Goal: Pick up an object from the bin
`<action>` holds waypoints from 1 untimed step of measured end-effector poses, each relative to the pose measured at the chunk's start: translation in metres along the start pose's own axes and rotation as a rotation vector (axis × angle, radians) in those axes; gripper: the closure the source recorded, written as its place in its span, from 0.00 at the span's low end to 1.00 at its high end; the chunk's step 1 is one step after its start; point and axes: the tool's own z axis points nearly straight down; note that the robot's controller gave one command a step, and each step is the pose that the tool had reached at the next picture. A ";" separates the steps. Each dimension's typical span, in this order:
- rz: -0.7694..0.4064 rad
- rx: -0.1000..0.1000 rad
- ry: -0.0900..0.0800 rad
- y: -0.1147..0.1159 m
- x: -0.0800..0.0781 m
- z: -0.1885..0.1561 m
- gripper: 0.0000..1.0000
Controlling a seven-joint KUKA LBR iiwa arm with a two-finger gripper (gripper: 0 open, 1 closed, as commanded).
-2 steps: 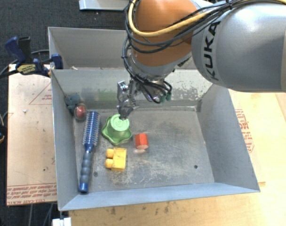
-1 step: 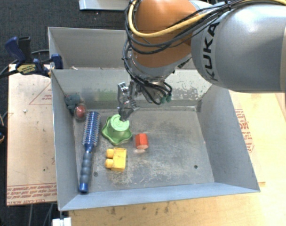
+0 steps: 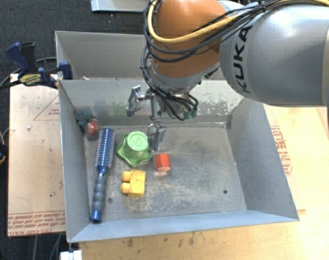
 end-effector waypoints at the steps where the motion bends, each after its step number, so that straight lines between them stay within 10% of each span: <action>1: 0.076 0.000 0.012 -0.038 0.026 0.121 0.00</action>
Offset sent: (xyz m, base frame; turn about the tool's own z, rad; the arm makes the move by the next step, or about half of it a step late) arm -0.0070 -0.0438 -0.1154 0.0731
